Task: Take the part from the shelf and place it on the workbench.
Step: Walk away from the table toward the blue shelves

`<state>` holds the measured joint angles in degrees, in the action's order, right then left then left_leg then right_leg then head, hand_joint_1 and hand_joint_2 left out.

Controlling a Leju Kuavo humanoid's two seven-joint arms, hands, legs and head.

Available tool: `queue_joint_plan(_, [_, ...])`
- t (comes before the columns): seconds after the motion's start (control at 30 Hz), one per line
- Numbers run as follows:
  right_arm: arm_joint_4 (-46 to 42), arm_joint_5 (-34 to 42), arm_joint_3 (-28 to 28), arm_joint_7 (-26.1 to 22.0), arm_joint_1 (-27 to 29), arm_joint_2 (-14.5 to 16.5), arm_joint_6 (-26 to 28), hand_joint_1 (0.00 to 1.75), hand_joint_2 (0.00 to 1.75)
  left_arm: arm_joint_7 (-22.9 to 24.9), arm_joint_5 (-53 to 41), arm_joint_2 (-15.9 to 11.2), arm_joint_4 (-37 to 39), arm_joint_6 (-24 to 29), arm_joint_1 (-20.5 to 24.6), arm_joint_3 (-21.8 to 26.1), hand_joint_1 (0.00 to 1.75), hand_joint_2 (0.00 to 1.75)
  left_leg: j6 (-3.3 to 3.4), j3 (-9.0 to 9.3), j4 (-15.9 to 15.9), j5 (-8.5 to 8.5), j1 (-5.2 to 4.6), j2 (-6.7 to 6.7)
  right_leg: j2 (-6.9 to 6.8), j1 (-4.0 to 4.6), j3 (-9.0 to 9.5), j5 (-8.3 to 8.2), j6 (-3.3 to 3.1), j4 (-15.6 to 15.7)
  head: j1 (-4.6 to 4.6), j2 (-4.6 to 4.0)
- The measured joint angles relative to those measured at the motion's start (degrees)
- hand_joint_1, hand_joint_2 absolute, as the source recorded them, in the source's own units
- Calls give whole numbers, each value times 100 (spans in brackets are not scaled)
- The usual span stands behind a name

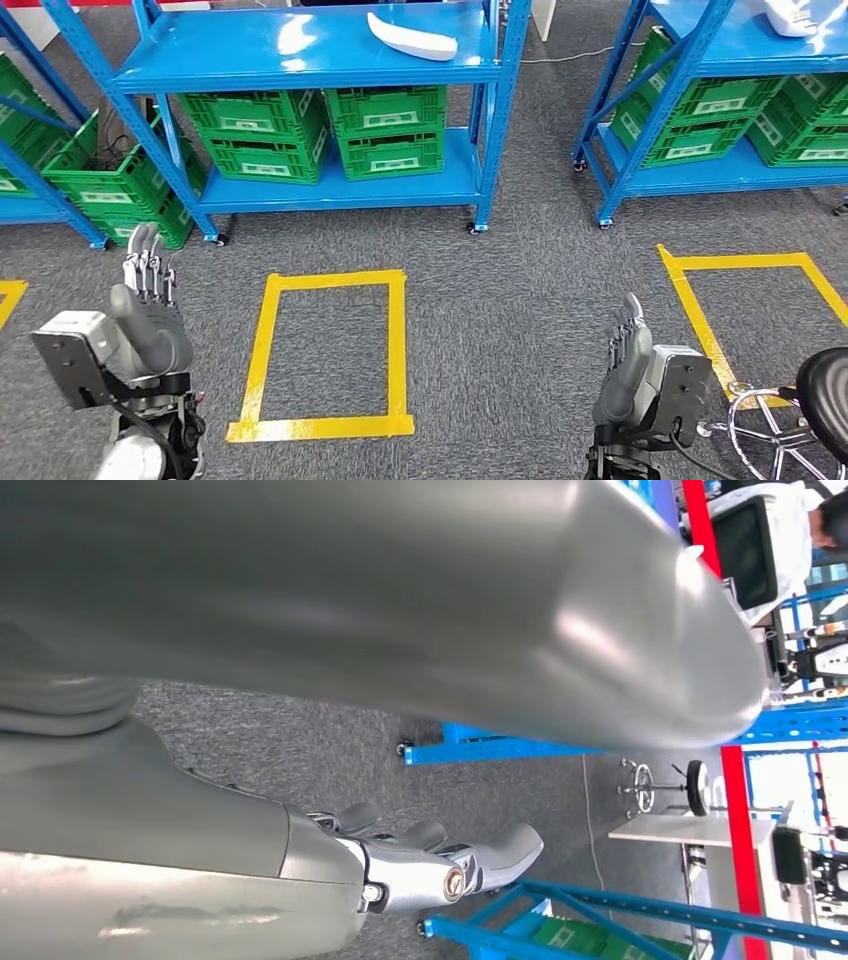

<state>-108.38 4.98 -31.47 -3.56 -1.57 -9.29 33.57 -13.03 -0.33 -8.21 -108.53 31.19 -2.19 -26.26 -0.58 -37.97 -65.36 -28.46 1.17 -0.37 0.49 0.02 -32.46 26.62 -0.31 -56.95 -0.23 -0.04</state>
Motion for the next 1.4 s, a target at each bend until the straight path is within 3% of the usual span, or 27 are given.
queue_joint_plan(0.07, [0, 11, -6, -6, 0, 2, 0, 0, 0, 5, -2, -1, -8, 0, 5, 0, 0, 0, 39, 325, 606, 165, -16, 8, 8, 17, 29, 68, 63, -38, -32, 0])
queue_joint_plan(0.1, [-1, 16, -10, -10, 1, 3, 0, 0, 0, 6, -3, -1, -16, 0, 7, 1, 0, 0, 62, 400, 722, 149, -27, 8, 9, 21, 39, 83, 100, -47, -35, 0])
queue_joint_plan(0.23, [0, 30, -24, -19, 4, 2, 0, 0, 0, 8, -3, 1, -38, -2, 3, 2, 0, 0, 175, 542, 802, 103, -1, -19, 8, 15, -3, 103, 238, -244, -14, 0])
queue_joint_plan(0.3, [0, 37, -32, -27, -2, 2, 0, 0, 0, 8, -5, 2, -48, -4, 3, 2, 0, 0, 212, 652, 828, 67, 14, -18, 0, -6, -254, 305, 298, -693, 52, 0])
queue_joint_plan(0.37, [1, 40, -37, -31, 5, 3, 0, 0, 0, 10, -7, 2, -56, -9, 0, 3, 0, 0, 231, 688, 829, 25, 9, -21, -5, -32, -664, 545, 333, -1346, 124, 0])
queue_joint_plan(0.4, [3, 41, -39, -31, 14, 3, 0, 0, 0, 10, -7, 2, -56, -13, -3, 2, 0, 0, 233, 706, 828, -1, 5, -24, -5, -39, -827, 573, 336, -1547, 144, 0])
queue_joint_plan(0.43, [6, 42, -41, -31, 22, 3, 0, 0, 0, 11, -7, 2, -56, -15, -5, 2, 0, 0, 230, 737, 827, -33, 1, -29, -6, -41, -901, 502, 329, -1569, 164, 0])
queue_joint_plan(0.47, [8, 42, -43, -31, 26, 2, 0, 0, 0, 11, -7, 2, -57, -16, -6, 2, 0, 0, 224, 783, 827, -70, -4, -33, -6, -40, -870, 323, 312, -1384, 185, 0])
queue_joint_plan(0.53, [11, 42, -44, -32, 25, 1, 1, 0, 0, 11, -7, 2, -60, -16, -6, 3, 0, 0, 202, 894, 839, -154, -14, -35, -12, -20, -618, -105, 241, -698, 220, 0])
queue_joint_plan(0.6, [14, 45, -46, -33, 16, 1, 0, 0, 0, 12, -2, 2, -63, -18, -1, 3, 0, 0, 157, 965, 864, -220, -17, -35, -27, 26, -405, -132, 155, -229, 243, 0])
queue_joint_plan(0.67, [14, 50, -48, -33, 15, -1, -3, 0, 0, 11, 10, 2, -64, -27, 3, 2, 0, 0, 94, 1019, 837, -224, -22, -30, -29, 58, -315, -26, 70, -95, 254, 0])
queue_joint_plan(0.73, [12, 53, -50, -32, 13, -3, -10, 0, 0, 8, 21, 3, -66, -34, 10, 1, 0, 0, 43, 1004, 682, -263, -22, -15, -26, 35, -149, -79, -8, 2, 240, 0])
queue_joint_plan(0.8, [11, 53, -51, -33, -4, -2, -16, 0, 0, 8, 26, -4, -67, -34, 23, 1, 0, 0, 18, 755, 225, -441, -18, -7, -28, 12, 18, -48, -60, 48, 185, 0])
queue_joint_plan(0.9, [19, 53, -54, -32, -1, -2, -20, 0, 0, 10, 27, -20, -65, -35, 4, 1, 0, 0, -5, 73, -670, -726, -17, -3, -13, 15, 123, 52, -82, 49, 97, 0])
queue_joint_plan(0.93, [22, 53, -54, -32, 2, -2, -20, 0, 0, 10, 28, -24, -64, -35, -2, 1, 0, 0, -11, -68, -724, -691, -15, 1, -5, 15, 176, 99, -74, 48, 78, 0])
queue_joint_plan(0.97, [26, 53, -55, -32, 3, -2, -20, 0, 0, 9, 28, -25, -64, -35, -4, 1, 0, 0, -11, -105, -578, -538, -12, 7, 2, 13, 246, 153, -60, 48, 57, 0])
queue_joint_plan(1.03, [28, 53, -55, -31, 3, -2, -20, 0, 0, 9, 28, -27, -63, -35, -4, 1, 0, 0, -3, 28, 85, 11, -5, 17, 9, 9, 402, 279, -17, 48, 14, 0])
queue_joint_plan(1.07, [30, 54, -55, -31, 1, -2, -20, 0, 0, 10, 30, -27, -61, -35, -3, 0, 0, 0, 4, 106, 397, 169, -11, 24, 14, 14, 456, 341, 16, 42, 1, 0])
queue_joint_plan(1.1, [30, 55, -55, -29, -2, -2, -20, 0, 0, 11, 31, -27, -60, -35, -3, -1, 0, 0, 21, 178, 592, 262, -21, 30, 16, 18, 480, 393, 53, 43, -13, 0])
queue_joint_plan(1.2, [28, 56, -58, -29, -6, -2, -21, 0, 0, 10, 34, -26, -64, -38, -4, 1, 0, 0, 123, 280, 687, 248, -30, 30, 16, 29, 526, 459, 155, 15, -11, 0])
queue_joint_plan(1.27, [25, 51, -60, -38, -21, -2, -22, 0, 0, 4, 36, -25, -72, -46, 4, 1, 0, 0, 185, 353, 703, 236, -8, 25, 7, 19, 406, 497, 213, -232, 33, 0])
queue_joint_plan(1.4, [26, 46, -62, -43, -16, -4, -22, 0, 0, 5, 45, -25, -76, -62, 8, 2, 0, 0, 244, 469, 713, 129, -8, 14, -4, -26, -496, 874, 313, -1518, 134, 0])
